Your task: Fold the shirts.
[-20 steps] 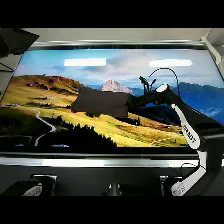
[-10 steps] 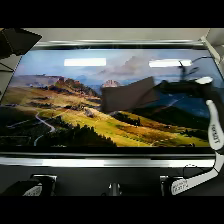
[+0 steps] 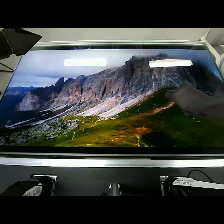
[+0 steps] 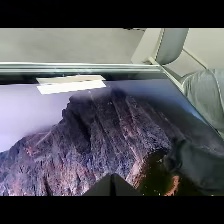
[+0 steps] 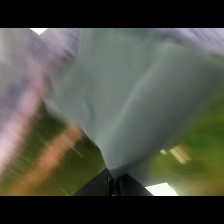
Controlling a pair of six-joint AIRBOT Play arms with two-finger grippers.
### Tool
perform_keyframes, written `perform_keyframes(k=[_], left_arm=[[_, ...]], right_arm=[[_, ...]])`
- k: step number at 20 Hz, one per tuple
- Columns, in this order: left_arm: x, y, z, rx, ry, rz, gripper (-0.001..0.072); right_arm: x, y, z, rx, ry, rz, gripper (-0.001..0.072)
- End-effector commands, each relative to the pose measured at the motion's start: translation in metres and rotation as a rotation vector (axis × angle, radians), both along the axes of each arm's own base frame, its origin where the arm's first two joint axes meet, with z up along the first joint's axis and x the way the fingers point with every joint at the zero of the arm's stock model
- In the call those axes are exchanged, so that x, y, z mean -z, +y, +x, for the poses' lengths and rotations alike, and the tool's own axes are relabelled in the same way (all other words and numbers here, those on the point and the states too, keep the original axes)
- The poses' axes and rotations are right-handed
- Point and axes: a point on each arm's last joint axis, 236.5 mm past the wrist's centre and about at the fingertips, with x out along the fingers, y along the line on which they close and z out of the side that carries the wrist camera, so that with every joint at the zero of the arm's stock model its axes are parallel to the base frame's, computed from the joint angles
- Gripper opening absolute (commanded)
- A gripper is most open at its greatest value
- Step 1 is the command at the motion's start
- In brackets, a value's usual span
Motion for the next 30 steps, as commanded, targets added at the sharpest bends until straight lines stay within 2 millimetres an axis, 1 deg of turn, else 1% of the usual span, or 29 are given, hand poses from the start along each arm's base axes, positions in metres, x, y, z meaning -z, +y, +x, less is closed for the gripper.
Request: perform_keyframes(k=[1,2,3,4,6,8,9,11,13,15,18,19,20,21,22,23,24,25,26,27,28,29,30], left_arm=[[-0.001,0.0,-0.001,0.001,-0.001,0.0,0.0039],[-0.001,0.0,-0.001,0.001,-0.001,0.0,0.004],[-0.001,0.0,-0.001,0.001,-0.001,0.0,0.0039],[-0.001,0.0,-0.001,0.001,-0.001,0.0,0.004],[-0.001,0.0,-0.001,0.001,-0.001,0.0,0.0039],[-0.001,-0.003,-0.002,0.007,-0.002,0.0,0.004],[-0.001,-0.005,-0.002,0.012,-0.002,0.001,0.004],[-0.001,-0.006,-0.003,0.016,-0.002,0.0,0.004],[-0.001,-0.008,-0.004,0.02,-0.002,0.001,0.0039],[-0.001,-0.008,-0.004,0.02,-0.002,0.001,0.0039],[-0.001,-0.008,-0.004,0.02,-0.002,0.001,0.004],[-0.001,-0.008,-0.004,0.02,-0.002,0.001,0.004],[-0.001,-0.008,-0.004,0.019,-0.002,0.001,0.0039],[0.0,-0.008,-0.003,0.02,-0.001,0.001,0.004],[0.0,-0.008,-0.003,0.019,-0.002,0.001,0.004],[0.0,-0.008,-0.003,0.019,-0.001,0.001,0.004],[0.001,-0.008,-0.002,0.018,0.001,0.001,0.0039],[0.002,-0.007,0.001,0.014,0.0,-0.002,0.0039],[0.002,-0.007,0.007,0.004,-0.004,-0.008,0.0037],[0.006,-0.004,0.015,-0.023,-0.002,0.0,0.0036],[0.019,0.007,0.028,-0.088,0.026,0.067,0.0035],[0.039,0.024,0.042,-0.17,0.067,0.182,0.0035],[0.064,0.048,0.056,-0.267,0.127,0.326,0.0035]], right_arm=[[0.028,-0.038,-0.116,0.109,0.347,-0.053,0.0019],[0.03,-0.042,-0.129,0.122,0.393,-0.072,0.0019],[0.035,-0.038,-0.139,0.126,0.43,-0.07,0.0019],[0.041,-0.03,-0.144,0.12,0.448,-0.055,0.0019],[0.064,-0.009,-0.156,0.117,0.485,-0.011,0.0019],[0.086,0.009,-0.178,0.112,0.561,0.005,0.0019],[0.092,0.014,-0.191,0.119,0.605,0.0,0.0019],[0.095,0.014,-0.208,0.132,0.669,-0.029,0.0019],[0.096,0.012,-0.213,0.133,0.685,-0.046,0.0019],[0.096,0.006,-0.211,0.145,0.676,-0.069,0.0019],[0.097,0.005,-0.212,0.159,0.683,-0.068,0.0021],[0.097,0.005,-0.212,0.16,0.682,-0.07,0.0124],[0.096,0.005,-0.211,0.157,0.678,-0.071,0.0417],[0.095,0.0,-0.21,0.141,0.667,-0.095,0.0643],[0.089,-0.008,-0.206,0.128,0.649,-0.134,0.0661],[0.076,-0.022,-0.201,0.131,0.625,-0.184,0.0662],[0.056,-0.042,-0.191,0.159,0.584,-0.253,0.0663],[0.03,-0.063,-0.173,0.199,0.502,-0.328,0.0663],[-0.007,-0.085,-0.144,0.224,0.382,-0.432,0.0662],[-0.046,-0.098,-0.11,0.187,0.27,-0.561,0.066],[-0.083,-0.099,-0.075,0.112,0.186,-0.706,0.0649],[-0.118,-0.086,-0.033,0.01,0.112,-0.849,0.0649],[-0.141,-0.057,0.009,-0.093,0.048,-0.95,0.0648]])
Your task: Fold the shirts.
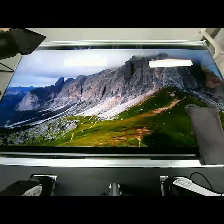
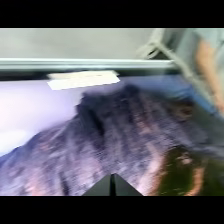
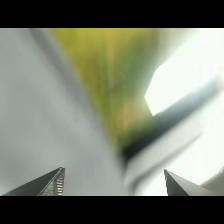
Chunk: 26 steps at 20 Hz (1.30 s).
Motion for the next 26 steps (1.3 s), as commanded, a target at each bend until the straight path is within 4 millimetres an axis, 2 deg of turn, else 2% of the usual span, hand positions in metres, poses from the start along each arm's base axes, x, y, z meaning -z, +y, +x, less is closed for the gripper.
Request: perform_keyframes(k=[1,2,3,4,5,6,7,8,9,10,13,26], left_arm=[[0.065,0.068,0.04,-0.277,0.155,0.372,0.0037],[0.092,0.088,0.045,-0.331,0.239,0.503,0.0039],[0.118,0.096,0.046,-0.341,0.323,0.571,0.0049],[0.147,0.098,0.041,-0.335,0.431,0.59,0.0161],[0.179,0.1,0.028,-0.359,0.583,0.587,0.0468],[0.208,0.096,0.01,-0.346,0.733,0.593,0.0674],[0.23,0.084,-0.003,-0.259,0.802,0.608,0.0681],[0.24,0.074,-0.008,-0.208,0.799,0.606,0.0681],[0.245,0.07,-0.009,-0.207,0.766,0.594,0.0681],[0.248,0.068,-0.008,-0.231,0.73,0.563,0.0681],[0.258,0.071,-0.01,-0.245,0.725,0.552,0.0681],[0.259,0.071,-0.01,-0.244,0.728,0.553,0.0681]], right_arm=[[-0.099,0.06,0.126,-0.361,-0.153,-0.338,0.0646],[-0.097,0.108,0.158,-0.473,-0.149,-0.339,0.0626],[-0.085,0.157,0.18,-0.556,-0.132,-0.297,0.0626],[-0.064,0.211,0.194,-0.628,-0.096,-0.213,0.0626],[-0.042,0.255,0.197,-0.699,-0.035,-0.135,0.0627],[-0.016,0.293,0.192,-0.763,0.051,-0.059,0.0628],[0.007,0.324,0.181,-0.818,0.145,0.018,0.0629],[0.025,0.346,0.168,-0.861,0.23,0.086,0.063],[0.038,0.359,0.155,-0.889,0.301,0.142,0.0636],[0.045,0.364,0.147,-0.9,0.348,0.178,0.0652],[0.045,0.359,0.137,-0.894,0.389,0.178,0.0652],[0.044,0.355,0.137,-0.892,0.389,0.162,0.065]])
